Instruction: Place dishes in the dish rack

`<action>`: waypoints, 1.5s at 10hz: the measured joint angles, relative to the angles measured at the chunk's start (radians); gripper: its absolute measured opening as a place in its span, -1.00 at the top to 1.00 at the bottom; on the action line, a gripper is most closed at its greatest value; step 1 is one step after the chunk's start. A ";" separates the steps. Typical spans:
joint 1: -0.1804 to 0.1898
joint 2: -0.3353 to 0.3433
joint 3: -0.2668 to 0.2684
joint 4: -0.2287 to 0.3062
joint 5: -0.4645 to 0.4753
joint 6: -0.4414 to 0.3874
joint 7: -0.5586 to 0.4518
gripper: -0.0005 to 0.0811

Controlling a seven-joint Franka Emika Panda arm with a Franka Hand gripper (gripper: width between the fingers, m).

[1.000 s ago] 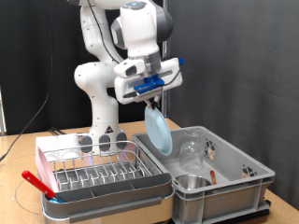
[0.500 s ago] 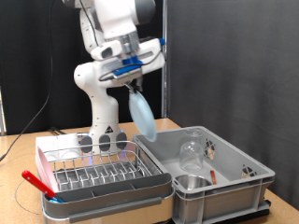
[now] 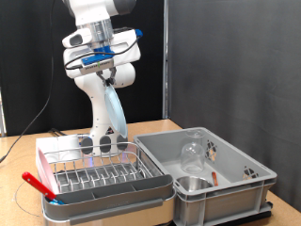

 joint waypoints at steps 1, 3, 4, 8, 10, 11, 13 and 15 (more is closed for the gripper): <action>0.000 0.000 0.003 -0.005 0.000 0.003 0.000 0.95; -0.003 0.004 0.006 -0.012 -0.048 0.009 -0.002 0.95; -0.015 0.015 0.004 -0.009 -0.097 0.014 -0.002 0.95; -0.060 0.083 -0.055 0.017 -0.160 0.073 -0.056 0.95; -0.076 0.114 -0.087 0.023 -0.168 0.088 -0.074 0.95; -0.079 0.133 -0.094 0.035 -0.168 0.087 -0.075 0.95; -0.078 0.132 -0.092 0.029 -0.168 0.092 -0.084 0.95; -0.080 0.132 -0.093 -0.004 -0.205 0.159 -0.097 0.95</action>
